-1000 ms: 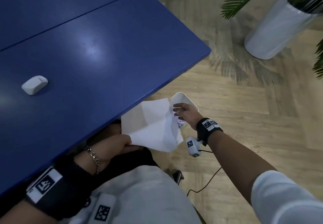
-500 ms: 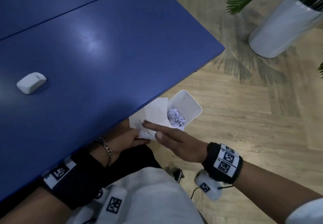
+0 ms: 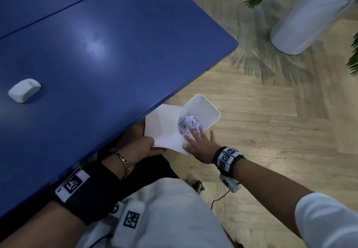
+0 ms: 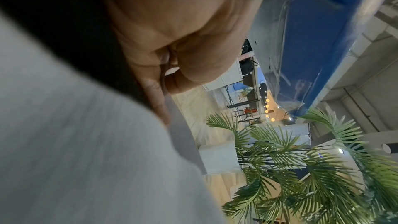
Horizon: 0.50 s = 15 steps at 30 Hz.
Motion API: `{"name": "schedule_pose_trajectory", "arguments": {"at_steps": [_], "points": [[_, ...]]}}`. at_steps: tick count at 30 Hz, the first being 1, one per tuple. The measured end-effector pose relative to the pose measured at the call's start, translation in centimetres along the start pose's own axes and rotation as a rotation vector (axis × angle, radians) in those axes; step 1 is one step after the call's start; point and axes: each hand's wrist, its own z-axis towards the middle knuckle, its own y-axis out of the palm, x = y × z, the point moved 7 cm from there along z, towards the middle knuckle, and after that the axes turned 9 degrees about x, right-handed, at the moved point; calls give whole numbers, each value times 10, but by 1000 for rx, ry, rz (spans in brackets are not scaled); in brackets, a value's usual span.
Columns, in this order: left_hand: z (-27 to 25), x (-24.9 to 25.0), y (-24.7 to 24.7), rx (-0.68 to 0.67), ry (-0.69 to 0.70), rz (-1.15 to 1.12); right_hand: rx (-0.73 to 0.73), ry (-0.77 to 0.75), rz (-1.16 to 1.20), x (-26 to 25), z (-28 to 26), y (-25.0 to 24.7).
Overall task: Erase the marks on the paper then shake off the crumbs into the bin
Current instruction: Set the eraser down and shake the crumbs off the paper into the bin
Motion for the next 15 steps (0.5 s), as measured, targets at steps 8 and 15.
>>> {"name": "schedule_pose_trajectory", "arguments": {"at_steps": [8,15], "points": [[0,-3,4,11,-47,-29,245,-483,851,-95,-60,-81],[1,-2,3,-20,-20,-52,-20,-32,-53,-5,7,1]]}}
